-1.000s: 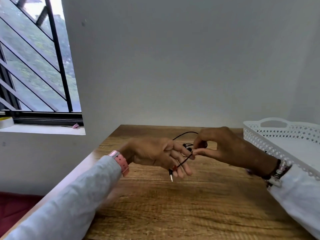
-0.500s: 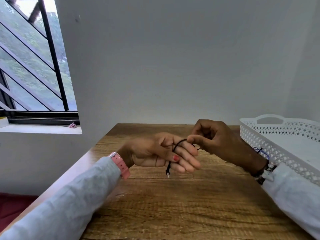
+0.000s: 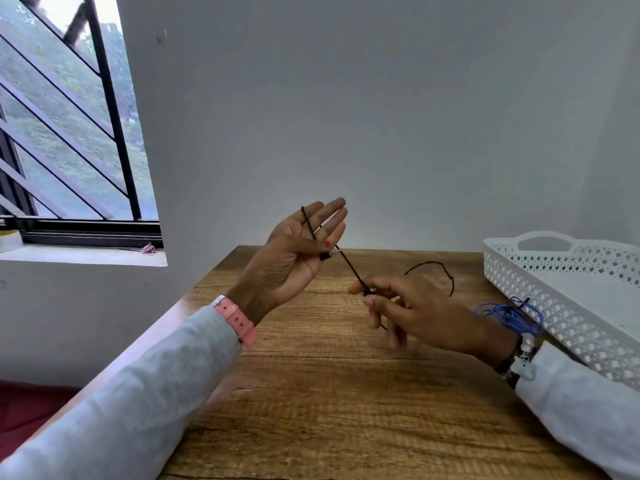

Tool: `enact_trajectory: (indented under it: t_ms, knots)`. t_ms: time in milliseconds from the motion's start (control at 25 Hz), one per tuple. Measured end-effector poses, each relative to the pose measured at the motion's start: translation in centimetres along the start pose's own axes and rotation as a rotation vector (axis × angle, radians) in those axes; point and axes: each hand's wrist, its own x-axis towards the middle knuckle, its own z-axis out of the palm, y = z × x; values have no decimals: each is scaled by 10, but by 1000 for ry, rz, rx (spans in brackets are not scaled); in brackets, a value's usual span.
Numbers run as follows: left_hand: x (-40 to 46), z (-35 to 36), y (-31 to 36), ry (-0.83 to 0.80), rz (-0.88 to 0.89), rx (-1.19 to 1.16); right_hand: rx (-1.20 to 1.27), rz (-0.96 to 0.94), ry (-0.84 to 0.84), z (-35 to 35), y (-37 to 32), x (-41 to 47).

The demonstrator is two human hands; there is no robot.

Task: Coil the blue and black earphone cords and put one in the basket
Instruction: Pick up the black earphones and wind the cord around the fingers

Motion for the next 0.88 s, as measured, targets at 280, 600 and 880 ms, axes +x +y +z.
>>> enact_trajectory:
  t_ms: [280, 600, 880]
  knots:
    - [-5, 0, -18, -112, -133, 982, -555, -379, 105, -19, -15, -3]
    - [-20, 23, -24, -551, -369, 915, 170, -115, 211, -45, -17, -4]
    - [-16, 21, -12, -397, -242, 188, 97, 13, 302, -32, -9, 0]
